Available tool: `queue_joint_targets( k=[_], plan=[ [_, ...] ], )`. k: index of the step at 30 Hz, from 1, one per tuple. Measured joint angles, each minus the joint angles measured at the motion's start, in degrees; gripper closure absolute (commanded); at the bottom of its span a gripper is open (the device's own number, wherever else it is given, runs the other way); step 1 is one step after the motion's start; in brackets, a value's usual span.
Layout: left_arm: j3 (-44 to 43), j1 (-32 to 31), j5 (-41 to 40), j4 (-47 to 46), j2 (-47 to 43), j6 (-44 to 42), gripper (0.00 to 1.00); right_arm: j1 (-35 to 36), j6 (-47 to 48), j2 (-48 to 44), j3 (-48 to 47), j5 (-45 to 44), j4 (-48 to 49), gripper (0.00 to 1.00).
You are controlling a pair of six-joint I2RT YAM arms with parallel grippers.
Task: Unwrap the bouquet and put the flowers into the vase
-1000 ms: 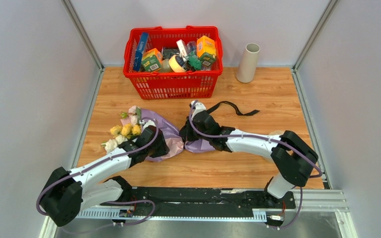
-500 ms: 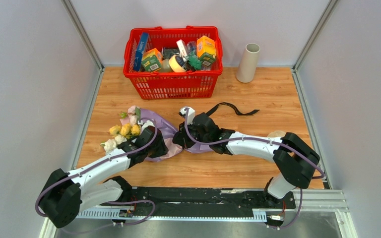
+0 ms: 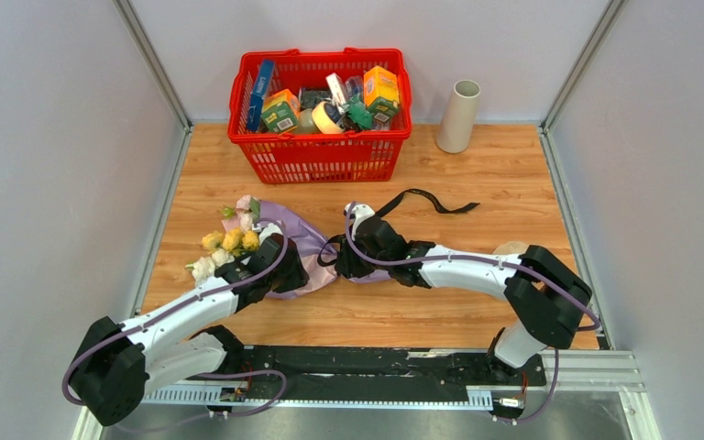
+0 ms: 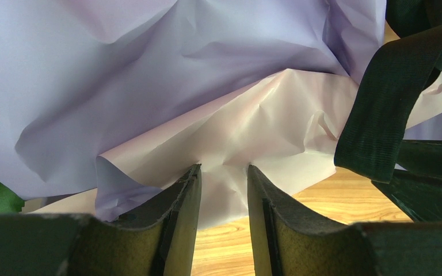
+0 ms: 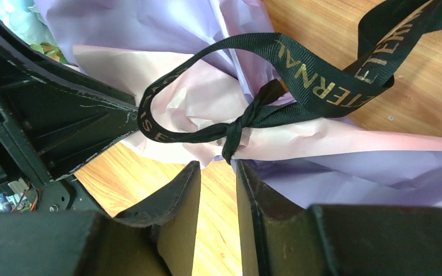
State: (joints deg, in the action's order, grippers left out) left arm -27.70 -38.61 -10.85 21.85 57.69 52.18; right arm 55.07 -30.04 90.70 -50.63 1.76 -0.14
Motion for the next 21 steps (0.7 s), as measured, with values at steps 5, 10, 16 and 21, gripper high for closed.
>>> queue_joint_targets(
  k=[5,10,16,21],
  plan=[
    [0.0,0.0,-0.1,0.3,-0.2,0.0,0.56,0.0,-1.0,1.3,-0.9,-0.9,-0.5,0.68],
    [0.0,0.0,-0.1,0.3,0.0,0.0,0.56,0.0,-1.6,3.0,-2.0,-3.0,-0.5,0.69],
    [0.0,0.0,0.0,0.1,0.4,0.0,0.56,0.0,-1.9,5.0,-3.0,-4.3,-0.5,0.71],
    [0.0,0.0,0.0,0.0,0.7,0.0,0.56,0.0,-1.9,5.7,-3.8,-4.5,-0.5,0.85]
  ],
)
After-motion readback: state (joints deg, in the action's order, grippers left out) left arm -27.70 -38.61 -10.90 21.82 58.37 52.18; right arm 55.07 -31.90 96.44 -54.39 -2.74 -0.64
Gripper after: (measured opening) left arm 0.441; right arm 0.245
